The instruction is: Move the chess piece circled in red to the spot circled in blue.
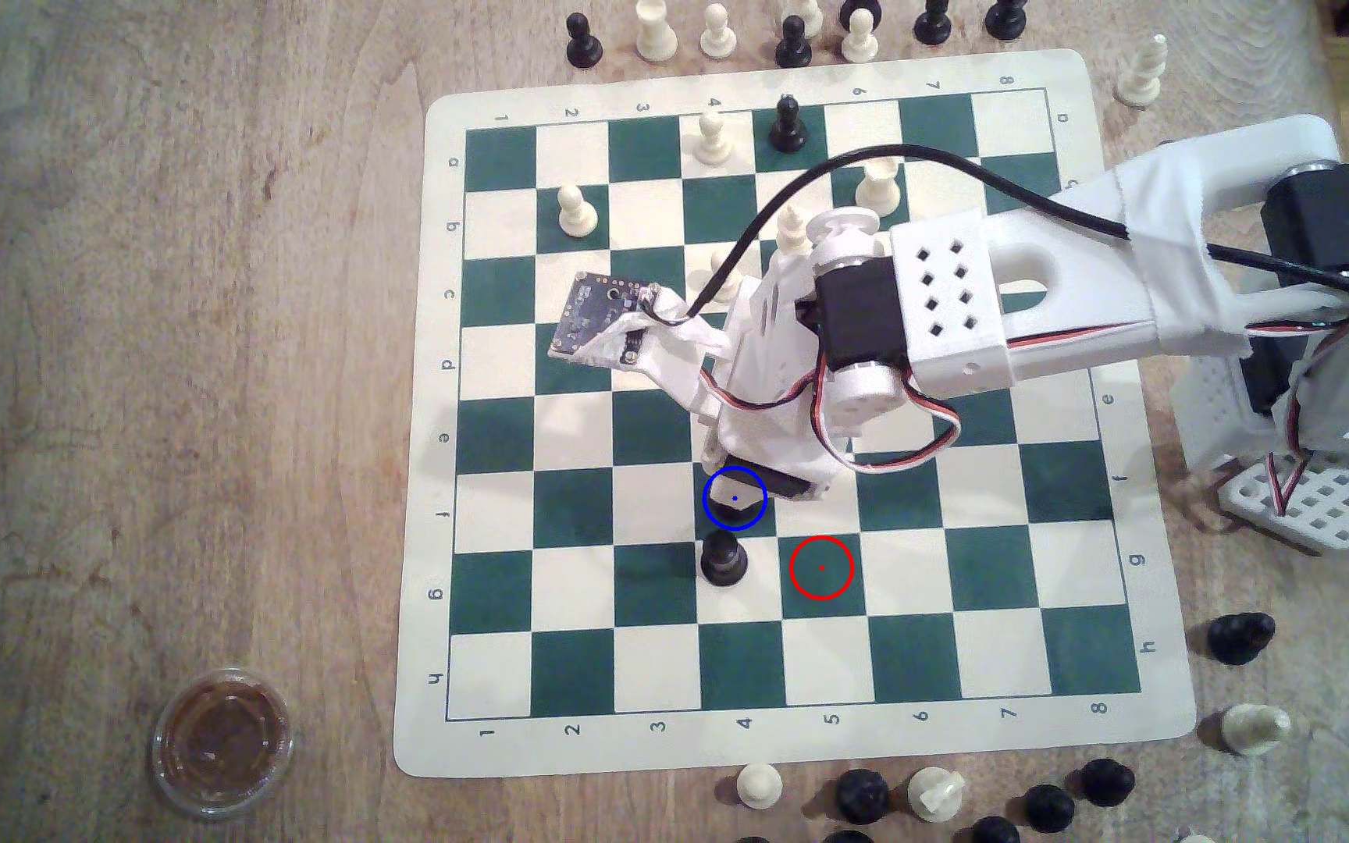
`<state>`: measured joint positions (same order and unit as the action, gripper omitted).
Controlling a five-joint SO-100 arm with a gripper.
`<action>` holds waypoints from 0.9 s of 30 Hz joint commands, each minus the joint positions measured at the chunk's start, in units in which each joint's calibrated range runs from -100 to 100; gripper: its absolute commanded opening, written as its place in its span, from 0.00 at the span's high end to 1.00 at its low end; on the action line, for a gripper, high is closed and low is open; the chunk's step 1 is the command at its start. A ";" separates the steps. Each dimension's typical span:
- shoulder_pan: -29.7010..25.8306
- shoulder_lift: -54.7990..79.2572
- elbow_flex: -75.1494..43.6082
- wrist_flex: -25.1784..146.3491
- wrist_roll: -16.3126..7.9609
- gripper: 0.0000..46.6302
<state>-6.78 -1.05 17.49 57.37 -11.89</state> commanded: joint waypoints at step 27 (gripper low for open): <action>-1.94 -25.44 5.27 9.38 1.61 0.54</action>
<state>-7.52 -12.44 18.57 64.86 -10.62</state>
